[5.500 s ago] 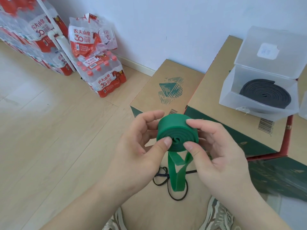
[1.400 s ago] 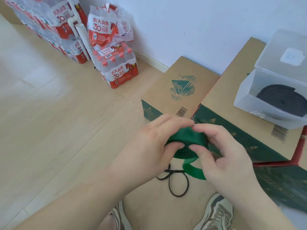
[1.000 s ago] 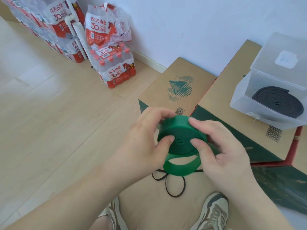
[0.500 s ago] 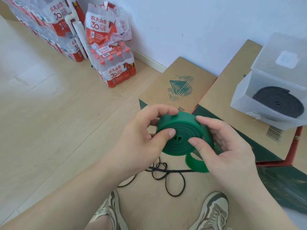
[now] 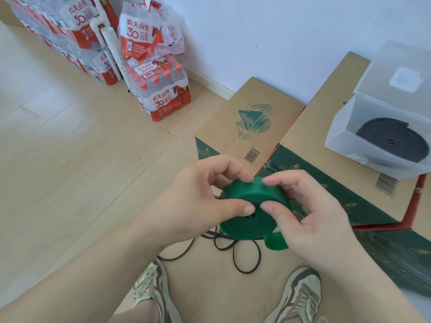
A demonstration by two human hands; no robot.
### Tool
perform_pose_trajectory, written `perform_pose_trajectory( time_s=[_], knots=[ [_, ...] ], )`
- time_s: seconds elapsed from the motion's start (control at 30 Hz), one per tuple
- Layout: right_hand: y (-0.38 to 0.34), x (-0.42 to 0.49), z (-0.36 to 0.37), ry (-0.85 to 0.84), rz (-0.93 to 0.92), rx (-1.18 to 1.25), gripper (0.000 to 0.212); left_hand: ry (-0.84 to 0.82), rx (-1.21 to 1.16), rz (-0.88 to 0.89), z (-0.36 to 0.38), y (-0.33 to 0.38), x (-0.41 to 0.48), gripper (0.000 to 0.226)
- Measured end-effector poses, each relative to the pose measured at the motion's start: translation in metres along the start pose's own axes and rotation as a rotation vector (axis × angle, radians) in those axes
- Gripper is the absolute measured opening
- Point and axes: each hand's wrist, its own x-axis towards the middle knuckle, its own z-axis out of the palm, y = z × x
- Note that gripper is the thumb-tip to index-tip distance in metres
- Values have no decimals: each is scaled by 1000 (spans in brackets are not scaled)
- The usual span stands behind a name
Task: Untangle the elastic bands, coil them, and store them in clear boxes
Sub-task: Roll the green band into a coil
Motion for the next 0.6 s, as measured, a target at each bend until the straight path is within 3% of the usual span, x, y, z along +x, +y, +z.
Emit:
perform_pose_trajectory(
  time_s=[0.27, 0.33, 0.43, 0.5, 0.6],
  knots=[
    [-1, 0, -8, 46, 72, 69, 47, 87, -119, 64, -4, -5, 2, 42],
    [-1, 1, -5, 38, 48, 19, 46, 80, 19, 115, 0, -8, 0, 42],
    [1, 0, 0, -12, -62, -150, 40, 55, 417, 304, 9, -11, -3, 42],
    [0, -1, 3, -41, -8, -175, 37, 11, 460, 309, 11, -13, -2, 43],
    [-4, 0, 1, 65, 93, -93, 40, 21, 396, 302, 8, -17, 1, 47]
  ],
)
